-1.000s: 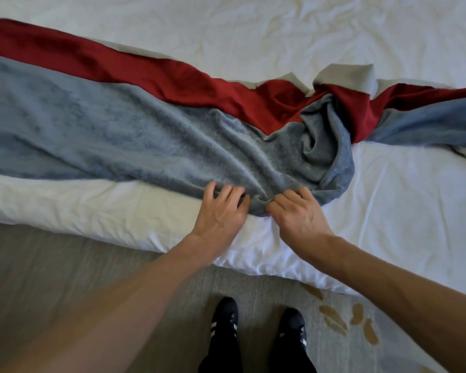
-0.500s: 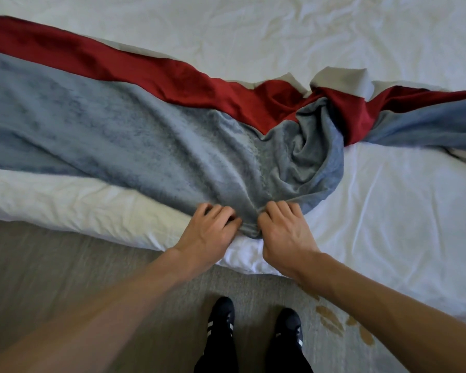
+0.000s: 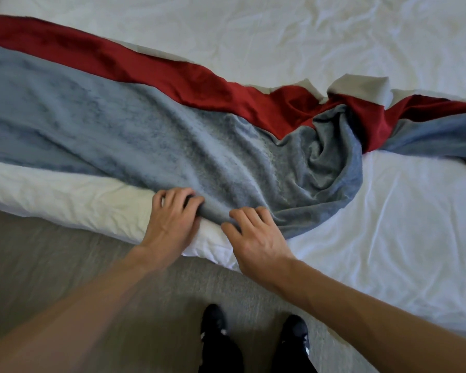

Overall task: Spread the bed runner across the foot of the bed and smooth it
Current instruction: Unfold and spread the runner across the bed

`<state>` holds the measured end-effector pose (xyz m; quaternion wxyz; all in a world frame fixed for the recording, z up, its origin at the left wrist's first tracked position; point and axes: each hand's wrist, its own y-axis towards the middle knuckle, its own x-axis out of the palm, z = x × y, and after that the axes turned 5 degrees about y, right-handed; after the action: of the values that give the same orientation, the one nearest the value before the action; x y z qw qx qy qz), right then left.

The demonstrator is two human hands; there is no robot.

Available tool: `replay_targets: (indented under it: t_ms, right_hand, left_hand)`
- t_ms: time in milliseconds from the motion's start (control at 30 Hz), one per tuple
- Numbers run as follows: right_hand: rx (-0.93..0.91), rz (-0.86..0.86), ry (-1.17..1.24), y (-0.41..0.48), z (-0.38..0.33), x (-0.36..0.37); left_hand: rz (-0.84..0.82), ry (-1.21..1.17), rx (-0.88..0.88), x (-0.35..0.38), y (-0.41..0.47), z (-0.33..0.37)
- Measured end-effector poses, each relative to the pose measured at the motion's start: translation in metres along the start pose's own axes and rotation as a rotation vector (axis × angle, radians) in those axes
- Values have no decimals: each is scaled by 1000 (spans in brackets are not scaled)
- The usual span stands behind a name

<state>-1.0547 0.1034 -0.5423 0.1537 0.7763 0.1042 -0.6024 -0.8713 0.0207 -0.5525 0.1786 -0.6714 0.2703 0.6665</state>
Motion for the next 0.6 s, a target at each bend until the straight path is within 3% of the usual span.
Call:
replay_targets:
  t_ms: [267, 433, 600]
  right_hand:
    - [44, 4, -9, 58, -49, 20]
    - [119, -35, -91, 107, -89, 40]
    - [300, -141, -190, 146, -106, 45]
  left_hand:
    - [17, -144, -280, -3, -6, -67]
    - [-85, -155, -131, -1, -15, -128]
    - [-45, -71, 99, 3, -7, -169]
